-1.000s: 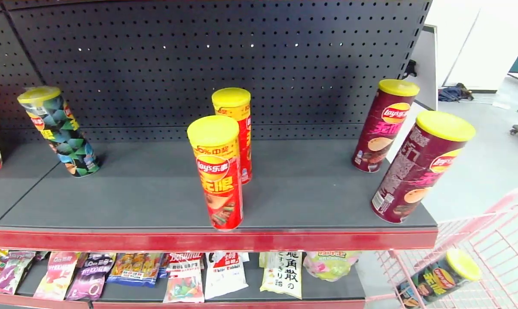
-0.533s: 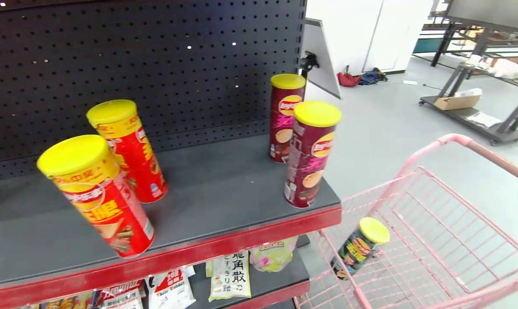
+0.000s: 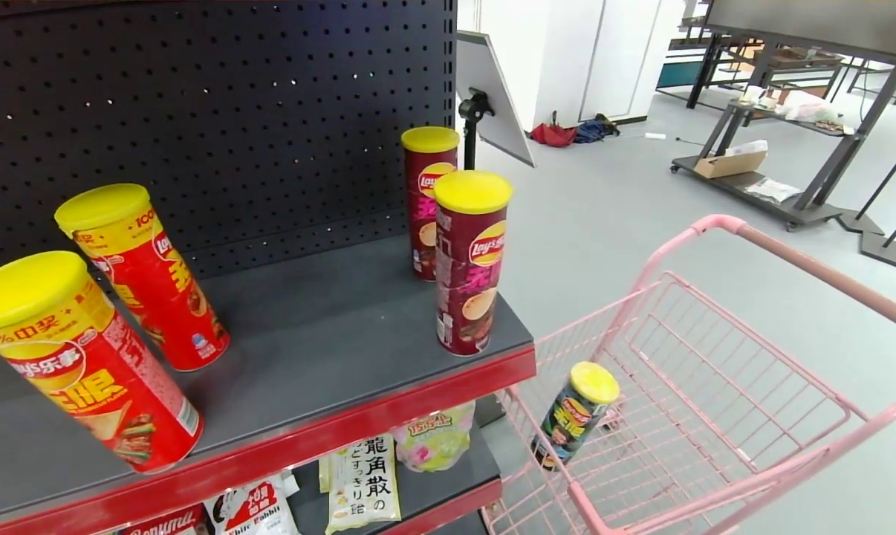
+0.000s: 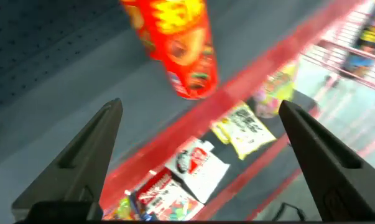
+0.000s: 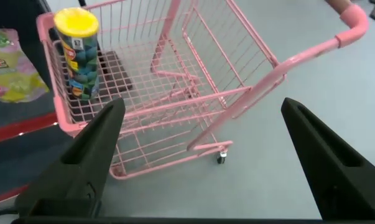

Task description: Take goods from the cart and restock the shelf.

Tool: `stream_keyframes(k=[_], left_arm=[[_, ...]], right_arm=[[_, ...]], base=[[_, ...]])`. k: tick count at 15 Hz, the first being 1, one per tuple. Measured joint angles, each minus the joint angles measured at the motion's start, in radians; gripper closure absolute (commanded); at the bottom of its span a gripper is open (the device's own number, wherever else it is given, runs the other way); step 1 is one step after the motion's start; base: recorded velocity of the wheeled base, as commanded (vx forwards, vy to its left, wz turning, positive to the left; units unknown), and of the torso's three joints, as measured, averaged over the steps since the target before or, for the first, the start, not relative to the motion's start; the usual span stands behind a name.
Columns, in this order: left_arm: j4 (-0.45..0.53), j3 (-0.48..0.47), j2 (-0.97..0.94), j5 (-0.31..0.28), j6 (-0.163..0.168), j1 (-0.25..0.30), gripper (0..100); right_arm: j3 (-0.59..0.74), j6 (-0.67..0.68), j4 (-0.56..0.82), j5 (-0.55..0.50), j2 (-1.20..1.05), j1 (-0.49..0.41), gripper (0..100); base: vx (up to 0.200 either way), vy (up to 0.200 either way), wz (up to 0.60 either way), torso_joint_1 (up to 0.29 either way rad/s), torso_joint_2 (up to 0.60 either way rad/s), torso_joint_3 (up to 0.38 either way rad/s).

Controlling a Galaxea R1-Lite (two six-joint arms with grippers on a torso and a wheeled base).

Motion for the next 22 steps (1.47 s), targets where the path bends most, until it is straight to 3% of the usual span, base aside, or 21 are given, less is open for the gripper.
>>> stream_keyframes(k=[3, 13, 17, 19, 22], left_arm=[[0.026, 0.014, -0.054, -0.026, -0.005, -0.001, 0], [0.023, 0.026, -0.09, -0.028, -0.006, 0.0, 0], [0.023, 0.024, -0.09, -0.026, -0.007, 0.0, 0], [0.02, 0.025, -0.089, -0.026, -0.007, 0.0, 0], [0.02, 0.027, -0.074, -0.013, -0.008, 0.002, 0]], right_arm=[[0.009, 0.0, -0.003, 0.001, -0.009, -0.001, 0], [0.063, 0.001, -0.003, 0.005, -0.039, 0.0, 0], [0.063, 0.006, -0.018, 0.009, -0.015, 0.001, 0], [0.038, 0.027, -0.104, 0.013, 0.068, 0.001, 0], [-0.006, 0.08, -0.352, 0.03, 0.363, 0.024, 0]], base=[[0.0, 0.0, 0.0, -0.134, 0.37, 0.214], [0.0, 0.0, 0.0, -0.164, 0.46, 0.293], [0.0, 0.0, 0.0, -0.04, 0.13, 0.085], [0.0, 0.0, 0.0, 0.0, 0.0, 0.0], [0.0, 0.0, 0.0, 0.0, 0.0, 0.0]])
